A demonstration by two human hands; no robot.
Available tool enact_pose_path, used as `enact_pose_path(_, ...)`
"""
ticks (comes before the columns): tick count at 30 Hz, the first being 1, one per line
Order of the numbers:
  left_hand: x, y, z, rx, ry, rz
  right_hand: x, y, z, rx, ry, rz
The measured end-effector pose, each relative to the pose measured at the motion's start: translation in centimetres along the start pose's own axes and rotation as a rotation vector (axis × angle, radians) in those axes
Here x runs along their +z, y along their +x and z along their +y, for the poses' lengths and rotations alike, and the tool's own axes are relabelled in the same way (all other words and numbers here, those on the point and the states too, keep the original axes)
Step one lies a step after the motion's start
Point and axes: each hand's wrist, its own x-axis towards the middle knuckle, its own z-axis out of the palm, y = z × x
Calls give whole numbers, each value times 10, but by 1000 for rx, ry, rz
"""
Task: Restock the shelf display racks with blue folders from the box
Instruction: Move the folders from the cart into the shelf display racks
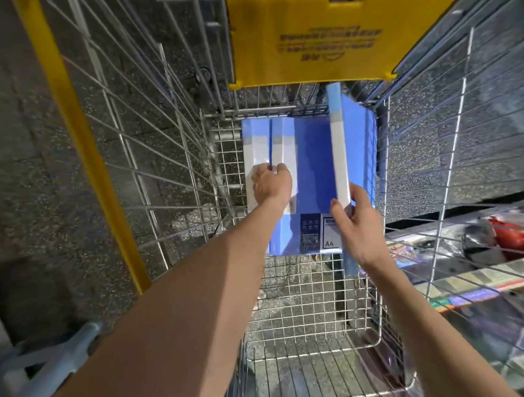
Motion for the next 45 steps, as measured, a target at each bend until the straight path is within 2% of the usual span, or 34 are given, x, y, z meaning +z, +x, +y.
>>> enact_pose_path(3, -4, -8, 4, -2, -104, 5, 4, -2, -2, -10, 29, -10)
enact_pose_path(6, -3, -28, 10, -114, -406, 13, 6, -4, -1, 4, 53, 27)
enact_pose_path(8, -4, -44, 20, -164, -558, -55, 5, -6, -5, 27, 90, 68)
enact_pose_path(10, -1, -55, 26, -149, -604, -132, 3, -9, -10, 37, 116, 112)
enact_pose_path(13, -1, -69, 29, -133, -618, -194, 0, -13, -14, 30, 133, 173)
enact_pose_path(21, -3, -73, 22, -117, -543, -390, -8, -20, -15, 44, 110, 193)
enact_pose_path(26, -6, -77, 24, -94, -535, -431, -10, -20, -20, 46, 78, 190)
enact_pose_path(32, -8, -78, 26, -37, -492, -406, -14, -18, -20, 59, 41, 141)
enact_pose_path(39, -15, -92, 45, 130, -398, -445, -24, -17, -35, 70, 264, 55)
enact_pose_path(45, -27, -110, 66, 299, -325, -529, -38, -36, -61, 83, 479, 94)
